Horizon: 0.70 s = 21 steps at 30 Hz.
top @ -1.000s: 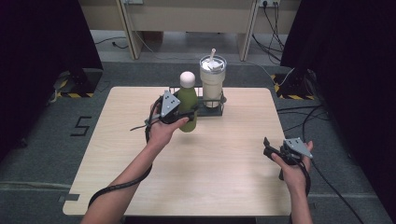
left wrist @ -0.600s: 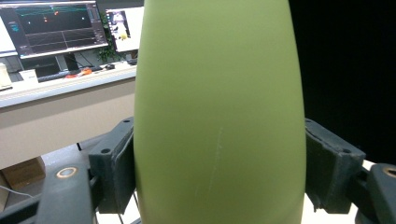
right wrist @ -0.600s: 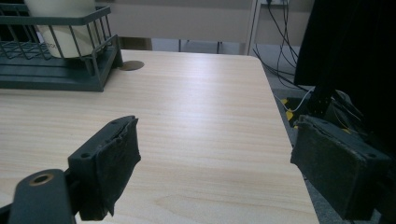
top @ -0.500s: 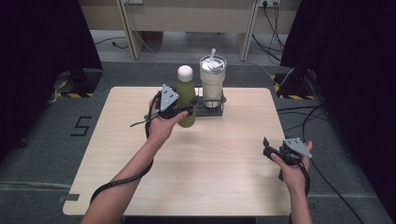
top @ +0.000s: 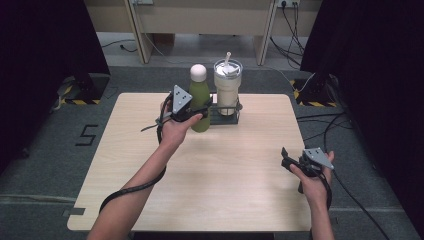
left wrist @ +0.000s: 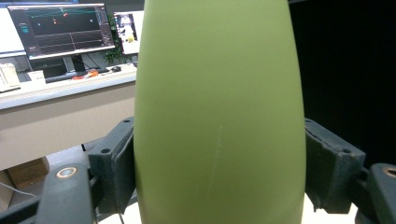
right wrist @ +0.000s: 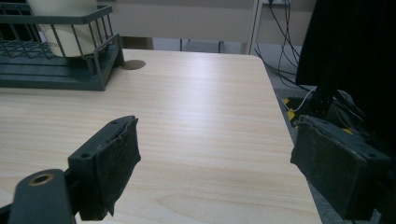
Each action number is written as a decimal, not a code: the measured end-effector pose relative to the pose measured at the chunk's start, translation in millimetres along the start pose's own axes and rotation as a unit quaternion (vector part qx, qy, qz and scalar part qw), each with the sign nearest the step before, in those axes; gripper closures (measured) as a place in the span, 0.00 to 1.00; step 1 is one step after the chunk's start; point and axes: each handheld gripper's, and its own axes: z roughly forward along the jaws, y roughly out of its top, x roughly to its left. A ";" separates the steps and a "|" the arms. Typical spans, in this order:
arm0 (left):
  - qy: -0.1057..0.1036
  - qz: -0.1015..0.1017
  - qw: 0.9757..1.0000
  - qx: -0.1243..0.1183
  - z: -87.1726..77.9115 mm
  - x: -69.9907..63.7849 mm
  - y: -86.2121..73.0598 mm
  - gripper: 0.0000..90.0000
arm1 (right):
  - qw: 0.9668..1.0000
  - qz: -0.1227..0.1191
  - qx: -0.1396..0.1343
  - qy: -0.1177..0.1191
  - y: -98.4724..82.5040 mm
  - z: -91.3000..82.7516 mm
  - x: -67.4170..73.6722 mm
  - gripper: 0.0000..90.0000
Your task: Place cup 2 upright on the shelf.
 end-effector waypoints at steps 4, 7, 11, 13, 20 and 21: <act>0.003 -0.004 1.000 -0.002 2.1 1.7 2.4 0.25 | 1.000 0.001 0.000 0.000 -0.1 0.1 -0.2 0.16; 0.004 -0.002 1.000 -0.002 3.9 2.8 5.3 0.25 | 1.000 0.001 0.000 0.001 -0.3 0.3 -0.1 0.16; 0.007 -0.002 1.000 -0.004 5.5 5.2 8.9 0.25 | 1.000 0.001 0.000 0.001 -0.5 0.6 0.2 0.16; 0.009 -0.002 1.000 -0.004 6.5 6.2 10.3 0.25 | 1.000 0.002 0.000 0.001 -0.9 1.0 0.7 0.16; 0.016 -0.011 1.000 -0.009 9.7 11.7 14.7 0.25 | 1.000 0.003 0.001 0.002 -1.1 1.2 0.9 0.16; 0.016 -0.008 1.000 -0.008 10.1 12.7 15.2 0.25 | 1.000 0.003 0.001 0.002 -1.1 1.2 0.7 0.16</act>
